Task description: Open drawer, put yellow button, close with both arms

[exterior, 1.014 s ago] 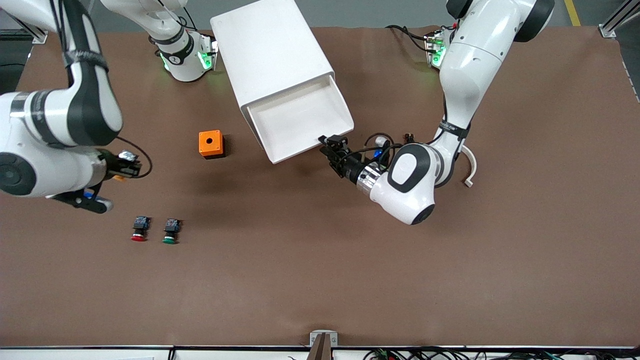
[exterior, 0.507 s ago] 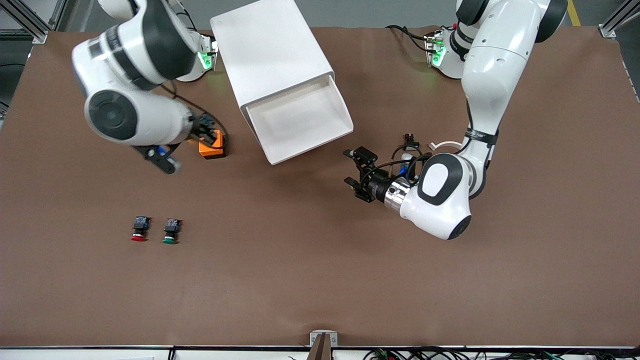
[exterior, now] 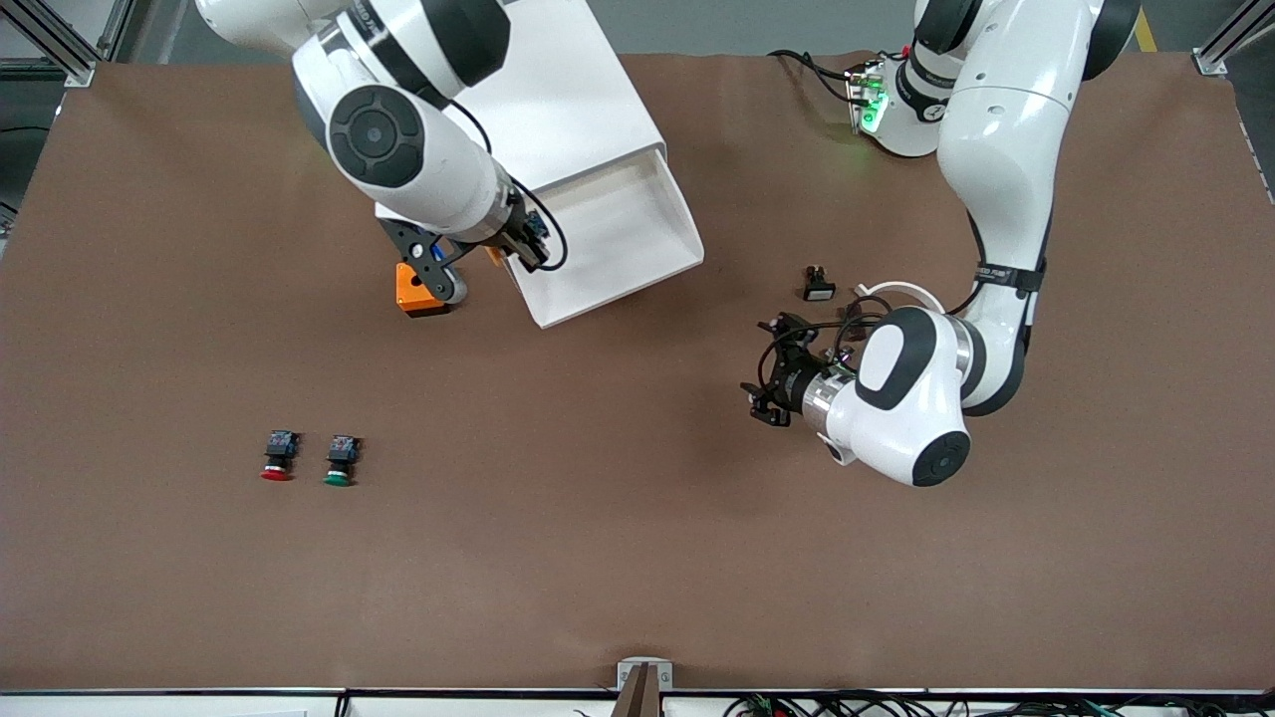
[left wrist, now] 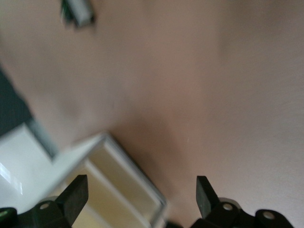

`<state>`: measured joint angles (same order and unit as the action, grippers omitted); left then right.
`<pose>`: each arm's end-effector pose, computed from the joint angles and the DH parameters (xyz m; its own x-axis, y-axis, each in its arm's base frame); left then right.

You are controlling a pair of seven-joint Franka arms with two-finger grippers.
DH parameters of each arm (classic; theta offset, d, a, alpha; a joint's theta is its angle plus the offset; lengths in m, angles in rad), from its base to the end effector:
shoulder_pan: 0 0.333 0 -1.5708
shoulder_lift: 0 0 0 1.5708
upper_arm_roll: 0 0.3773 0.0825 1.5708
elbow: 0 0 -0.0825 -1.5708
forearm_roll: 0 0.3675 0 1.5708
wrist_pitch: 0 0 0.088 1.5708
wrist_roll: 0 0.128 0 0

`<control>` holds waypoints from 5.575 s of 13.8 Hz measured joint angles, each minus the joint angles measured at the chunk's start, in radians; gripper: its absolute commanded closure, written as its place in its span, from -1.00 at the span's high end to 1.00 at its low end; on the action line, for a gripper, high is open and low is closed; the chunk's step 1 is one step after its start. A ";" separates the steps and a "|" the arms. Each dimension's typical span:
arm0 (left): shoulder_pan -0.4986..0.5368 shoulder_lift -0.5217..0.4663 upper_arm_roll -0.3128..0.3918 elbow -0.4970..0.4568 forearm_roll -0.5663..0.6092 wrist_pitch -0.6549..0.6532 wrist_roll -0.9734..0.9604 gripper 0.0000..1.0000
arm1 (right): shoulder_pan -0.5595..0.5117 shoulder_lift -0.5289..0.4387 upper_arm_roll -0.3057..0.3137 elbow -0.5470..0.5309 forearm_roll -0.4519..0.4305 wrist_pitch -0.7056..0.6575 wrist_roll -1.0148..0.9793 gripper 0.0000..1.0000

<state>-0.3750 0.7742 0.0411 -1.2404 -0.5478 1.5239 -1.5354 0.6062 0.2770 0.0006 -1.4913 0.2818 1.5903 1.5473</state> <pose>0.6502 -0.3069 0.3232 0.1127 0.8797 -0.4619 0.8256 -0.3416 -0.4491 0.4926 0.3846 0.5455 0.5218 -0.8069 -0.2769 -0.7994 -0.5758 0.1714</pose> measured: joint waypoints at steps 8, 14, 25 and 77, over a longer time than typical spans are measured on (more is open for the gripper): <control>-0.022 -0.129 -0.010 0.011 0.403 0.068 0.544 1.00 | 0.084 0.076 -0.001 -0.097 0.000 0.233 0.104 -0.75; -0.044 -0.180 -0.118 -0.007 0.526 0.165 0.717 1.00 | 0.112 0.078 -0.001 -0.133 0.000 0.281 0.144 -0.69; -0.067 -0.215 -0.214 -0.191 0.528 0.413 0.725 1.00 | 0.125 0.099 -0.002 -0.136 0.000 0.283 0.150 1.00; -0.263 -0.196 -0.263 -0.214 0.409 0.336 0.382 1.00 | -0.617 -0.319 -0.035 -0.072 -0.270 -0.078 -1.534 1.00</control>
<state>-0.6383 0.5781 -0.2218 -1.4549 -0.1383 1.8598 -1.1532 -0.0109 -0.0420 -0.0341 -1.5632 0.0116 1.5121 0.0129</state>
